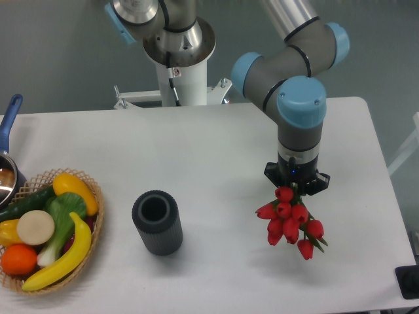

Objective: Place the flowers on the table

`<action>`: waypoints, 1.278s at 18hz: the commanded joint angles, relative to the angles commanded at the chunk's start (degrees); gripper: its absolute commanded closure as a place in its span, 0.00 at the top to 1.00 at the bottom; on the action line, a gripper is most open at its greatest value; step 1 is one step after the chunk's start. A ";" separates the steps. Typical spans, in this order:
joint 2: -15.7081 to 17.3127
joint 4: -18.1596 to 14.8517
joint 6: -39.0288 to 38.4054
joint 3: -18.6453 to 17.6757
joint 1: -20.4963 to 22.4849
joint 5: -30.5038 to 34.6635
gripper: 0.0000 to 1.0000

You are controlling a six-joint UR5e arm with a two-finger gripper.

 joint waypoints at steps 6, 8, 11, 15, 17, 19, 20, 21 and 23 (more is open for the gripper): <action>-0.35 0.00 -0.09 0.17 -0.18 0.00 0.09; -0.44 0.09 -0.17 0.00 -0.18 0.00 0.11; -0.88 0.18 -0.18 -0.44 -0.27 0.00 0.15; -1.32 0.26 -0.18 -0.97 -0.36 -0.09 0.24; -1.76 0.26 -0.18 -0.88 -0.62 -0.17 0.30; -2.02 0.44 -0.18 -0.88 -1.06 -0.17 0.37; -2.28 0.53 -0.18 -0.97 -1.06 -0.17 0.39; -2.46 0.44 -0.18 -0.88 -1.15 -0.26 0.43; -2.55 0.62 0.09 -0.88 -1.15 -0.35 0.53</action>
